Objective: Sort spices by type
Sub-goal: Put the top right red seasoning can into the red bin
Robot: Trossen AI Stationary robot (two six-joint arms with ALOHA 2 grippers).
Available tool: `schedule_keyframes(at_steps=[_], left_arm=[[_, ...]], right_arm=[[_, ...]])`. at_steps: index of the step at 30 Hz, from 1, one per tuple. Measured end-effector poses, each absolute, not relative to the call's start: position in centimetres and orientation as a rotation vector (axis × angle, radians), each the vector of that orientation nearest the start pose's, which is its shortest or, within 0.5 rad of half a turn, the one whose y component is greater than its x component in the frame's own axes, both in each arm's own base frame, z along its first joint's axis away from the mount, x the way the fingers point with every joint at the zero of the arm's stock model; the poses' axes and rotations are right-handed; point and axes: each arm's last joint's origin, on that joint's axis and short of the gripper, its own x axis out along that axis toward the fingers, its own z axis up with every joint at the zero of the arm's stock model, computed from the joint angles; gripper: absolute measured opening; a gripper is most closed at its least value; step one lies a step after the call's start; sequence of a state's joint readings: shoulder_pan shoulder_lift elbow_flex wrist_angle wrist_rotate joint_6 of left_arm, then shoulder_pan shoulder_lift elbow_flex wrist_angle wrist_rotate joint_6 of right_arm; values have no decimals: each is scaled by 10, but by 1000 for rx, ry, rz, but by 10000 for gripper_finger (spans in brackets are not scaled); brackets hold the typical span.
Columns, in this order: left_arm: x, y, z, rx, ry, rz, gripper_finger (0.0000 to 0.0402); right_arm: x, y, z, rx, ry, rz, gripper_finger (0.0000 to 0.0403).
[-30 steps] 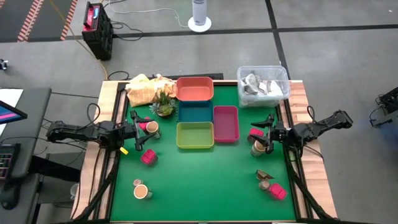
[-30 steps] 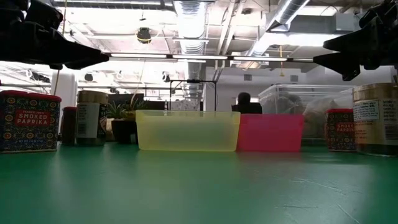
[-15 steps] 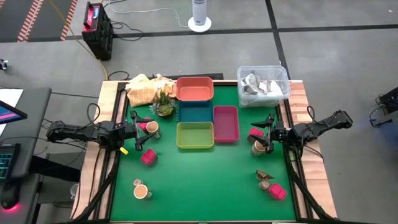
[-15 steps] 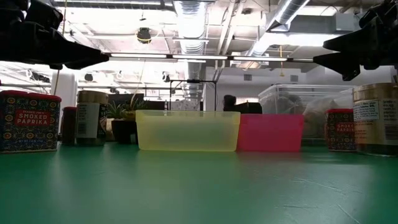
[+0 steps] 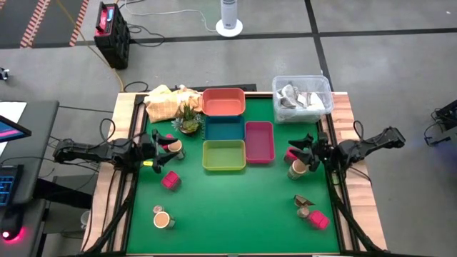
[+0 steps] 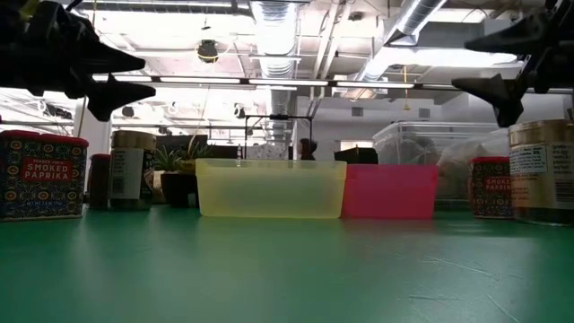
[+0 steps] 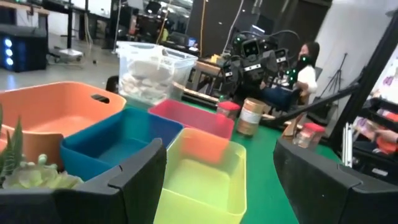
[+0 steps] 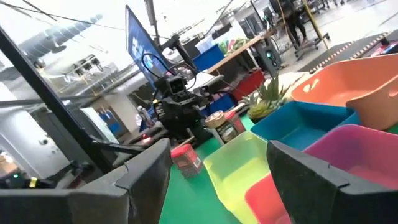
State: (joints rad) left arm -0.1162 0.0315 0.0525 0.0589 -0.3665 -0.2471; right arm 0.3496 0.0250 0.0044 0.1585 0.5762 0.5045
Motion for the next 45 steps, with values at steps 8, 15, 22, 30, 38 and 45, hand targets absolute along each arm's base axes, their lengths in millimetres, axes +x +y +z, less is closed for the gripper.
schedule_keyframes(at_steps=[8, 15, 22, 30, 38, 45], left_arm=[[95, -1, 184, -282, -109, 243, 283], [93, 0, 194, -261, -139, 240, 283], [88, 0, 217, -196, -94, 232, 283], [87, 1, 237, -174, -156, 234, 283], [82, 0, 249, -149, -152, 200, 283], [82, 0, 245, -138, -108, 202, 283]], right_arm=[[93, 18, 178, 611, -181, -181, 292], [92, 17, 196, 477, -70, -236, 292], [111, 21, 244, 303, 154, -433, 292], [156, 38, 284, 196, 649, -523, 292], [200, 41, 292, 14, 1063, -607, 292], [228, 9, 270, 147, 1335, -546, 313]])
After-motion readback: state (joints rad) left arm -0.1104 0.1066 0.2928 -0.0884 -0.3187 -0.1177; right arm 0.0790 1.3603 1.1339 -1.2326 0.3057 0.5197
